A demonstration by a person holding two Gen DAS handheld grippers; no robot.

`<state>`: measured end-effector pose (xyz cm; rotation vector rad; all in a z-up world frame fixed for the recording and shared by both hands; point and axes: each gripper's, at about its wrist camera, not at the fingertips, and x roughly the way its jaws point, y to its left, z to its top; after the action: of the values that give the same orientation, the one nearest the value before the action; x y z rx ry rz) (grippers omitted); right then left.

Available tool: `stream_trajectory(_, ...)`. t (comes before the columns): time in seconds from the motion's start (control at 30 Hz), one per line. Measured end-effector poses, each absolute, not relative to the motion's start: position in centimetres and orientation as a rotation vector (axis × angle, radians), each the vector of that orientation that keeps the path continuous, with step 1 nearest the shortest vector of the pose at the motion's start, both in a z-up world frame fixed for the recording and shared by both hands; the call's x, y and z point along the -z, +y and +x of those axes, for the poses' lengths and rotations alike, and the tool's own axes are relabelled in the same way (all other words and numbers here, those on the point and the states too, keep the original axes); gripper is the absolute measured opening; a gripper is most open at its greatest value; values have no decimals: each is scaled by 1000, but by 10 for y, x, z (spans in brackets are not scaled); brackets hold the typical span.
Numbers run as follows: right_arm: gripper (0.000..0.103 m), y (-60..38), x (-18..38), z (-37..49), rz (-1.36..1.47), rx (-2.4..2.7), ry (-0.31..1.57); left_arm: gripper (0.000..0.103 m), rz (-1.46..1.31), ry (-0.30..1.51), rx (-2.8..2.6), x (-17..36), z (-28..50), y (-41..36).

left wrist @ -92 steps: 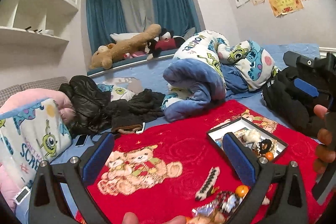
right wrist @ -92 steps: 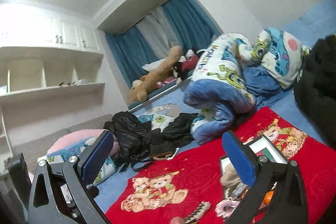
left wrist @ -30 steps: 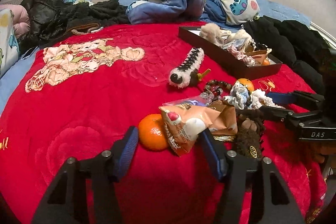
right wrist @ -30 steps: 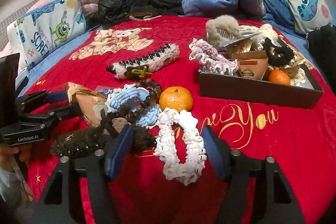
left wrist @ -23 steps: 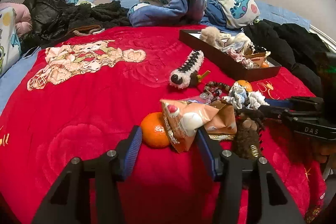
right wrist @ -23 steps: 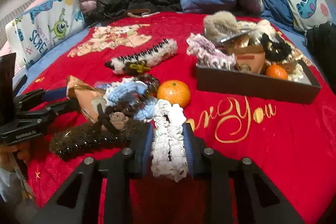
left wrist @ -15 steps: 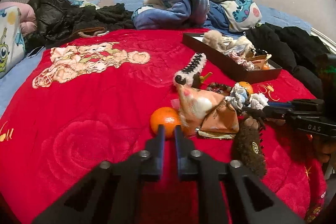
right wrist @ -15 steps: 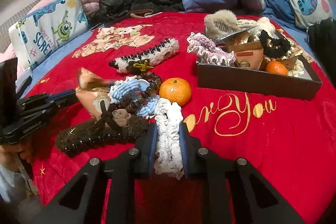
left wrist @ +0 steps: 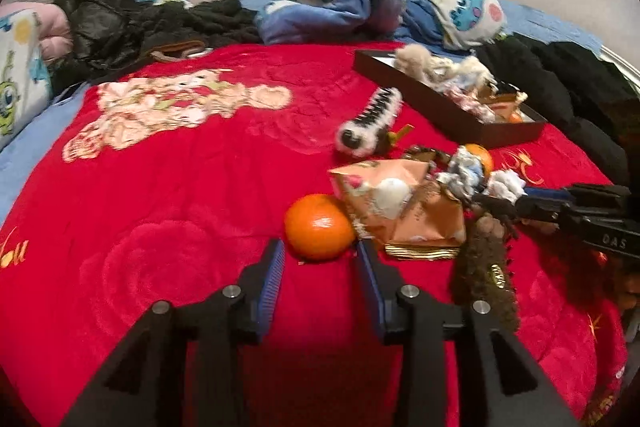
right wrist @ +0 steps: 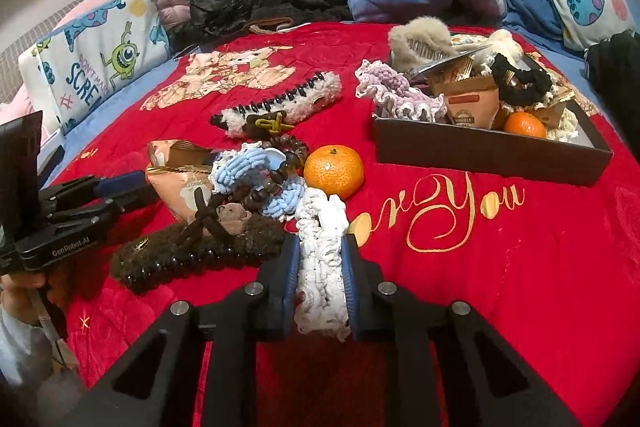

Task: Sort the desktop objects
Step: 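Grasp the orange with the left tool while the right tool grasps the white lace scrunchie, then lift the orange and the scrunchie up off the bedspread in both tools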

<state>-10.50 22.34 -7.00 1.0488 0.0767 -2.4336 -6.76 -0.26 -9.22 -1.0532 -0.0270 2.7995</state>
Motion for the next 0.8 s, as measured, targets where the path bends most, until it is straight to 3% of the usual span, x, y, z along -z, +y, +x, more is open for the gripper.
stream_trajectory(0.13,21,223,71,-105,1050,2433,71,45,-1094,28,-2795,92,-81,5)
stream_trajectory(0.27,21,223,71,-106,1052,2429,61,45,-1124,-20,-2781,92,-93,1)
stream_trajectory(0.43,20,220,71,-104,1043,2422,84,37,-1109,-90,-2758,93,-96,-5)
stream_trajectory(0.8,11,227,59,-95,990,2438,57,36,-1019,-85,-2804,81,-77,-7)
